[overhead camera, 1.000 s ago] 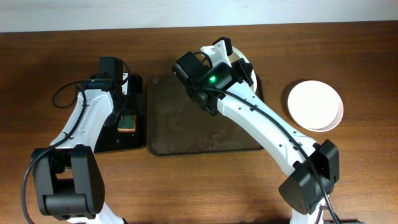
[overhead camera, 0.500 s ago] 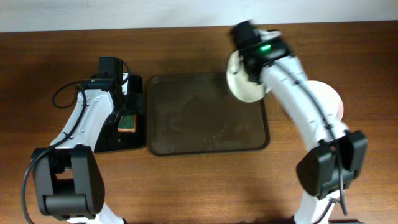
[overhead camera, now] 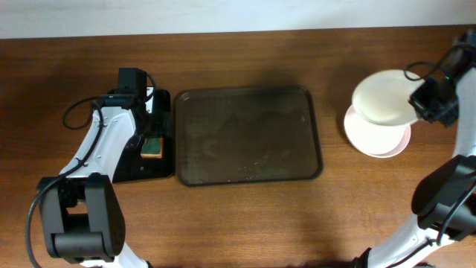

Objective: Clean dirty plates on tray and stack at the side

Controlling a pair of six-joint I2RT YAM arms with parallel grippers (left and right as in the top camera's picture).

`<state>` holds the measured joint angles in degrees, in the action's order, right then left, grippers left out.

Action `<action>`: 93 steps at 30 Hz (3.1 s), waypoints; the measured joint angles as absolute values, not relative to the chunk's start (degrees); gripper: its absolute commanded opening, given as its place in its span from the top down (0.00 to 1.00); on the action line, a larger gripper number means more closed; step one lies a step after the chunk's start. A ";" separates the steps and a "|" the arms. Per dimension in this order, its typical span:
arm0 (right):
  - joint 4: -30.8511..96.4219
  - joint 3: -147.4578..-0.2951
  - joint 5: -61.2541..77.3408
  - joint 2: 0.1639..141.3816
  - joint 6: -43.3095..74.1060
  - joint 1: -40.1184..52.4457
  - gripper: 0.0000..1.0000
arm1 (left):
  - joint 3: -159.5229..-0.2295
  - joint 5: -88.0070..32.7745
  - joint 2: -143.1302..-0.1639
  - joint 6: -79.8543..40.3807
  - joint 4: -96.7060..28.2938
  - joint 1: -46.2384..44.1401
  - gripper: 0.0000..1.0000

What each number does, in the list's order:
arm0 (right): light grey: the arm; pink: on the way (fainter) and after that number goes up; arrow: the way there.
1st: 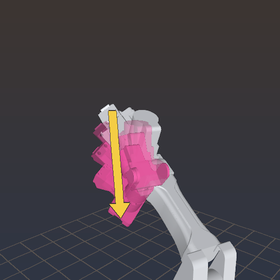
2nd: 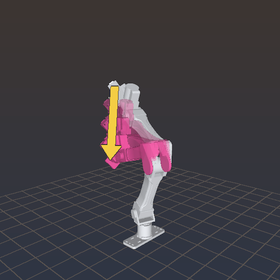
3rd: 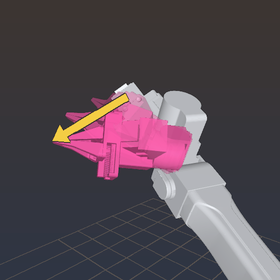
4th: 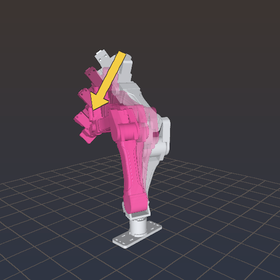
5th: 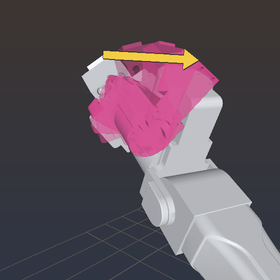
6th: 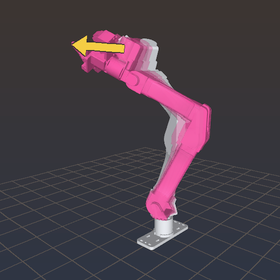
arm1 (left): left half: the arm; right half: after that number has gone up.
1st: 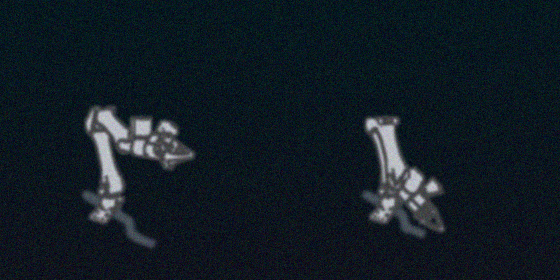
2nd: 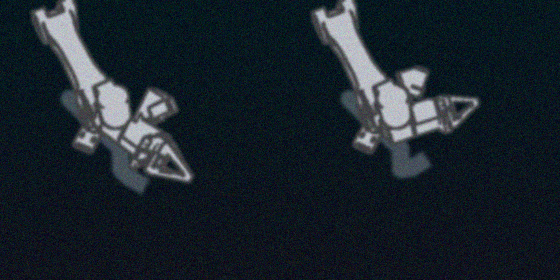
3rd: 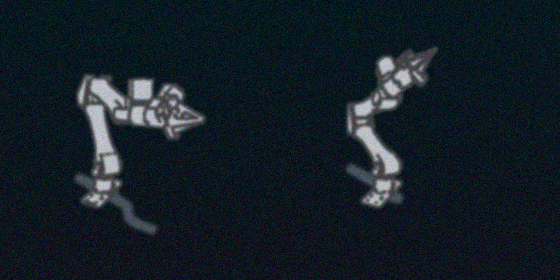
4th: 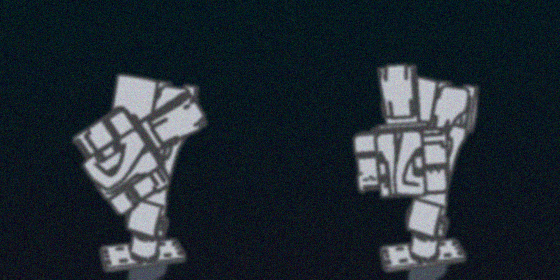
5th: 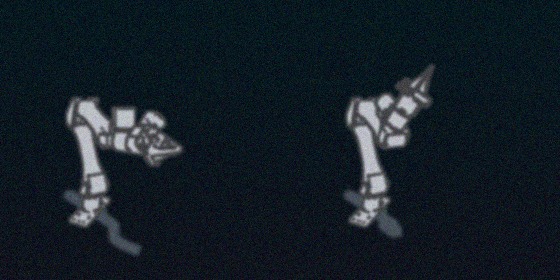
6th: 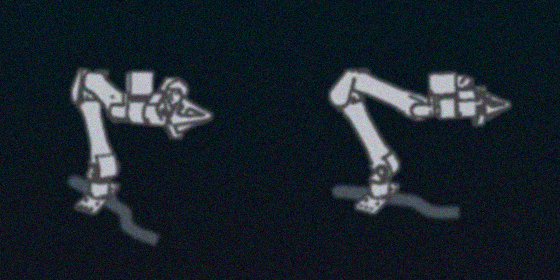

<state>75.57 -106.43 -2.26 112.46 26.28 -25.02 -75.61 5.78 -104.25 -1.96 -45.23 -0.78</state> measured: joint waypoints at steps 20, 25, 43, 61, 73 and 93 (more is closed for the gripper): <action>62.24 -88.16 12.99 112.44 10.33 -29.95 0.18 | -75.61 5.76 -104.25 -1.96 -45.25 -0.78 0.01; 62.85 -88.16 16.23 112.44 6.31 -27.44 0.02 | -75.61 5.76 -104.25 -1.96 -45.34 -0.78 0.00; 63.79 -89.19 10.61 104.62 1.37 -0.40 0.01 | -75.94 2.26 -94.96 -2.63 -50.74 -0.78 0.00; 56.66 -71.59 5.65 65.58 3.01 0.95 0.01 | -55.53 -3.31 -54.61 -3.90 -45.69 -0.78 0.01; 57.63 -65.39 2.35 42.09 3.01 0.95 0.01 | -52.05 -4.12 -38.68 -3.88 -47.59 -0.78 0.01; 54.33 -62.87 1.89 42.37 3.03 0.95 0.01 | -52.05 -4.12 -38.68 -3.88 -47.77 -0.78 0.01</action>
